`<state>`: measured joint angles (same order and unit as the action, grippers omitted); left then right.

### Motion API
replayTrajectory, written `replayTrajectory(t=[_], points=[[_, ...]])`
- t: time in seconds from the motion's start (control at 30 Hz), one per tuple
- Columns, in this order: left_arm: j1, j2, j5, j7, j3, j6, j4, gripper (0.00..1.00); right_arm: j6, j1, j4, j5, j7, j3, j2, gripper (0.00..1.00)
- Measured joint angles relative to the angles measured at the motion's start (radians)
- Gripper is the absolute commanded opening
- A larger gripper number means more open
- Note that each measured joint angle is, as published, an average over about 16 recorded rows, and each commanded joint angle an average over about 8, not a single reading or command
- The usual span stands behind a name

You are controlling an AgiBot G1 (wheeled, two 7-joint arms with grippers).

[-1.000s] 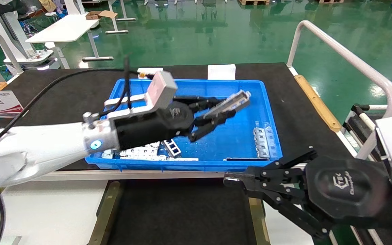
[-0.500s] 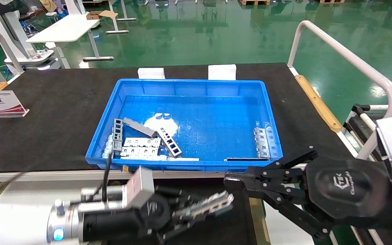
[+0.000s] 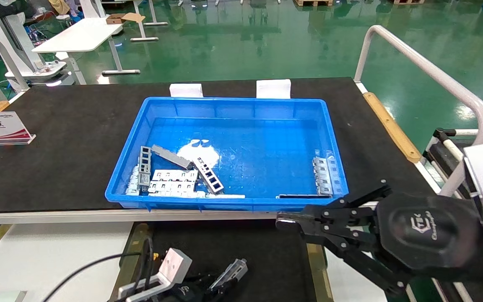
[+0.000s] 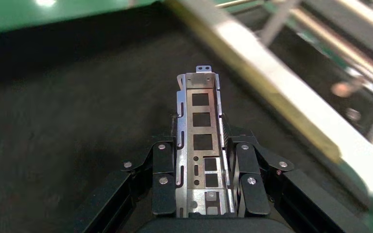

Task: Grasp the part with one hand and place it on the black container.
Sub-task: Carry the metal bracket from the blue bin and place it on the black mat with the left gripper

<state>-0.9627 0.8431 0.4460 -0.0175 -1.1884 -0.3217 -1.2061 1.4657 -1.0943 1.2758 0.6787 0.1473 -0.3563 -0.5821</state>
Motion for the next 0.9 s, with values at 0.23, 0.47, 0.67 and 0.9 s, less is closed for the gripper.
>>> replayTrajectory(t=[0.23, 0.47, 0.67, 0.9], points=[[0.046, 0.109, -0.043, -0.049, 0.02, 0.245, 0.019, 0.0, 0.0, 0.0, 0.0, 0.0, 0.0, 0.0, 0.0, 0.0], [0.06, 0.22, -0.071, -0.085, 0.061, 0.391, 0.081, 0.0, 0.0, 0.0, 0.0, 0.0, 0.0, 0.0, 0.0, 0.0], [0.069, 0.297, -0.069, -0.101, 0.105, 0.454, 0.145, 0.0, 0.0, 0.0, 0.0, 0.0, 0.0, 0.0, 0.0, 0.0], [0.081, 0.364, -0.057, -0.117, 0.156, 0.489, 0.214, 0.0, 0.0, 0.0, 0.0, 0.0, 0.0, 0.0, 0.0, 0.0]])
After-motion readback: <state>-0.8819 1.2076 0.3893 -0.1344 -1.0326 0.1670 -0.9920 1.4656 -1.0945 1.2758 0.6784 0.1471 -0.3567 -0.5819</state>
